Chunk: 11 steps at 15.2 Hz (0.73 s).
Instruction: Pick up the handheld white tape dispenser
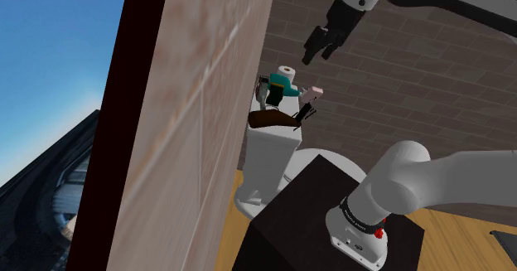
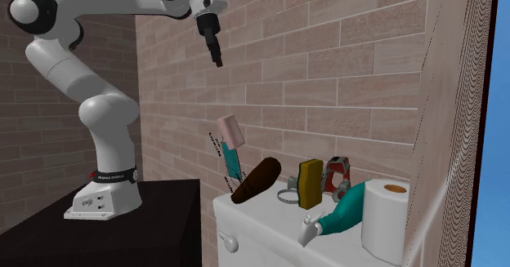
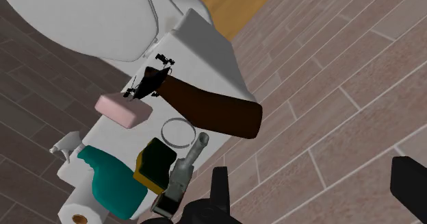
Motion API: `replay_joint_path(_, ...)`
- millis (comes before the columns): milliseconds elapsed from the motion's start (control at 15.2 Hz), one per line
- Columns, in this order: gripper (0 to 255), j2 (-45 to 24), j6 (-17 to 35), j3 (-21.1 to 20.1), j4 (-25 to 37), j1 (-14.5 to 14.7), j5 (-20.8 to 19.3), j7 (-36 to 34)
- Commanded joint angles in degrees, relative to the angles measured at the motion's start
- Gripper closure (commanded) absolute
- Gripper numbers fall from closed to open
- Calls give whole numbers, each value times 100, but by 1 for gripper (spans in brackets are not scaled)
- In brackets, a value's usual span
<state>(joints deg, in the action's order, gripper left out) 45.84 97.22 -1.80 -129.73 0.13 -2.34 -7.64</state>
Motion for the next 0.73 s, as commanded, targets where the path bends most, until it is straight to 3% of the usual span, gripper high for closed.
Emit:
replay_joint_path(0,0,0,0,0,0,0,0,0)
replay_joint_path(660,0,-1462,1479,772,-7,-164,-51,627)
